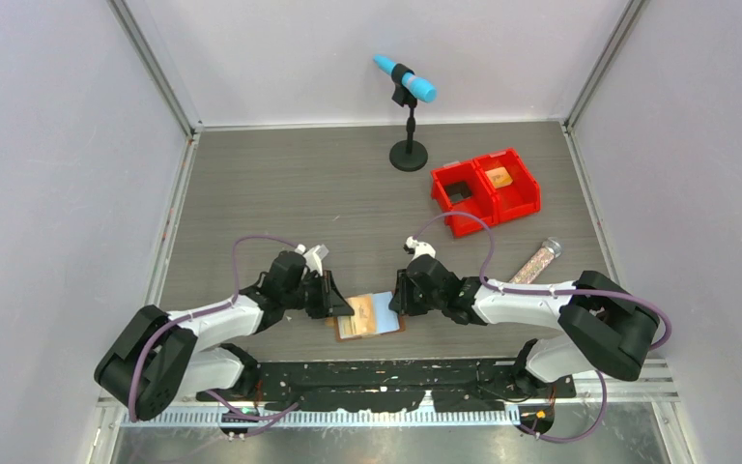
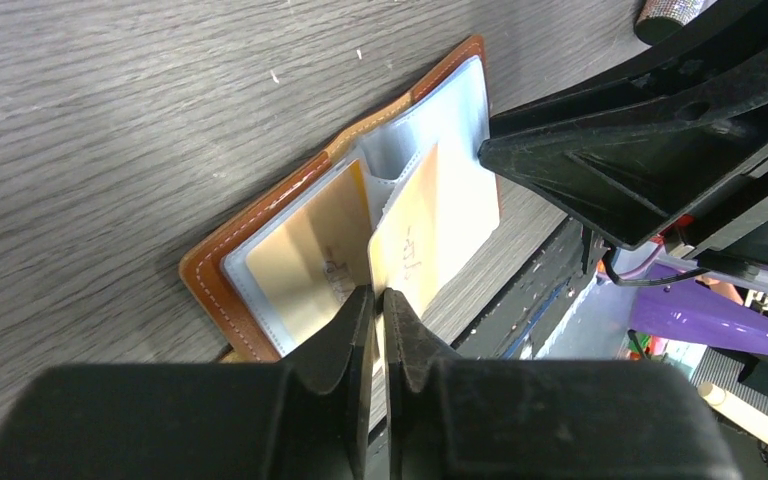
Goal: Take the credit cards out of the card holder
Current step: Remove the credit card from the card holder.
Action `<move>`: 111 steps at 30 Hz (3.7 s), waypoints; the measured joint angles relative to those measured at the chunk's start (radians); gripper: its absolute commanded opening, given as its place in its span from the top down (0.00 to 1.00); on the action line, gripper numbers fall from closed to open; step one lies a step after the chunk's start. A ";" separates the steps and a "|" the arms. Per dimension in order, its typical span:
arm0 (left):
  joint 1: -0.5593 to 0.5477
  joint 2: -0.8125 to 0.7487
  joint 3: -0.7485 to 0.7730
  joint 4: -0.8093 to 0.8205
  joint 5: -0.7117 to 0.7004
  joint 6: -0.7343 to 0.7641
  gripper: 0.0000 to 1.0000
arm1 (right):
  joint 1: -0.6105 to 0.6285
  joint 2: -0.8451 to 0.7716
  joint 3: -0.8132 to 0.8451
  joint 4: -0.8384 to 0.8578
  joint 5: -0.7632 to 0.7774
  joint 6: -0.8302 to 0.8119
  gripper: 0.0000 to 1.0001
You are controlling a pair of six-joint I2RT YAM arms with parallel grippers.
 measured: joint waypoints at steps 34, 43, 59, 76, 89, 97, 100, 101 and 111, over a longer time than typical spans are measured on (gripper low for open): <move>0.000 0.102 -0.034 0.177 0.067 -0.059 0.74 | 0.000 0.000 0.000 0.000 0.002 0.000 0.70; 0.000 0.195 -0.036 0.317 0.107 -0.125 0.69 | 0.000 0.000 0.000 0.000 0.002 0.000 0.70; 0.000 0.285 -0.040 0.452 0.126 -0.181 0.77 | 0.000 0.000 0.000 0.000 0.002 0.000 0.70; 0.000 0.345 -0.068 0.570 0.135 -0.246 1.00 | 0.000 0.000 0.000 0.000 0.002 0.000 0.71; 0.000 0.282 -0.087 0.543 0.124 -0.245 1.00 | 0.000 -0.005 0.000 -0.011 0.010 0.001 0.72; 0.002 0.122 -0.061 0.298 0.063 -0.160 1.00 | 0.000 -0.015 -0.005 -0.021 0.014 0.001 0.72; 0.002 0.047 -0.030 0.171 0.028 -0.113 1.00 | 0.000 -0.015 -0.005 -0.021 0.014 0.001 0.72; 0.002 0.025 -0.019 0.132 0.016 -0.094 1.00 | 0.000 -0.016 -0.005 -0.021 0.014 0.001 0.72; 0.026 -0.040 0.040 -0.100 -0.031 0.005 1.00 | 0.000 -0.024 -0.005 -0.035 0.020 0.000 0.72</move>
